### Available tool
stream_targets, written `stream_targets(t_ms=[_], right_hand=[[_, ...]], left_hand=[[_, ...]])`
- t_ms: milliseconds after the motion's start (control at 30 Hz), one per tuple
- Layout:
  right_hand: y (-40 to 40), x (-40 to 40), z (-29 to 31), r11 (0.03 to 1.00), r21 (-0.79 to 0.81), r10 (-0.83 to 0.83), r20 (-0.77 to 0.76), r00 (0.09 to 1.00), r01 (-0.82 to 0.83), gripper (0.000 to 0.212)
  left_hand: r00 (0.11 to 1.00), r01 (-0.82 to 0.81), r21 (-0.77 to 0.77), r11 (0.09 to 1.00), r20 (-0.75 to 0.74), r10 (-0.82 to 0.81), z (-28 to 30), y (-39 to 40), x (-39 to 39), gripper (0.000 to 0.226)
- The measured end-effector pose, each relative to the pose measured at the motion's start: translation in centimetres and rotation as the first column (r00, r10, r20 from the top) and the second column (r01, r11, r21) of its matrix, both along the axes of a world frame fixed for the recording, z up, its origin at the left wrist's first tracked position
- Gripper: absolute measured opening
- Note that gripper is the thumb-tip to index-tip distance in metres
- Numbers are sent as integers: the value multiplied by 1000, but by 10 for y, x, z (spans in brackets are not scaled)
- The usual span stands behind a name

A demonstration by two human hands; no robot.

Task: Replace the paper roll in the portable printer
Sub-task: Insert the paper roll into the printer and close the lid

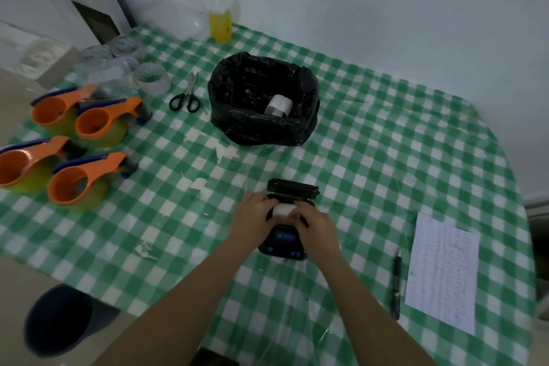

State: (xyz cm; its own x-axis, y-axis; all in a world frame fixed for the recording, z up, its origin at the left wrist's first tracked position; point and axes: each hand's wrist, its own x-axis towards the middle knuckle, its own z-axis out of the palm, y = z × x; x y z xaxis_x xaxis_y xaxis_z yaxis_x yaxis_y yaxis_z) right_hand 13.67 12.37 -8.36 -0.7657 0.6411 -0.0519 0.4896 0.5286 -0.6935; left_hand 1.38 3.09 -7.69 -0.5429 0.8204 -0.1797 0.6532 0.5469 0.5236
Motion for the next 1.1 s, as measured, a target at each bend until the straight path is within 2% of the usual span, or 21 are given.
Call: stream_targets(t_ms=[133,267,400,600,700,800,867,1000,1100], right_hand=[[3,-3,-7,988,154,1,104,995,-17,9],[2,-1,-12,970,238,21,129,991,-52,10],[3,1,-13,943,319,55,140,989,-98,27],[1,7,-17,913,404,46,57,997,-65,25],[0,10,-17,907,417,49,39,998,-61,12],[-2,15,-17,907,416,68,23,997,-71,3],[-3,18,-16,912,404,71,9,997,-69,5],[-6,21,-15,901,431,64,4,998,-59,23],[-11,23,-16,885,462,47,36,998,-59,22]], left_hand=[[990,51,-42,998,-133,-56,-1,3,-2,26],[975,88,-93,992,-194,-105,-7,2,-5,29],[988,92,-44,995,-124,-97,-6,-3,-5,31],[998,-63,221,973,-9,67,15,-4,-12,21],[999,-11,197,980,37,4,25,10,-21,35],[996,70,136,988,53,-78,25,20,-27,36],[994,86,128,988,50,-93,24,22,-27,31],[994,74,150,986,66,-85,23,15,-24,24],[991,98,135,986,80,-109,18,5,-18,24]])
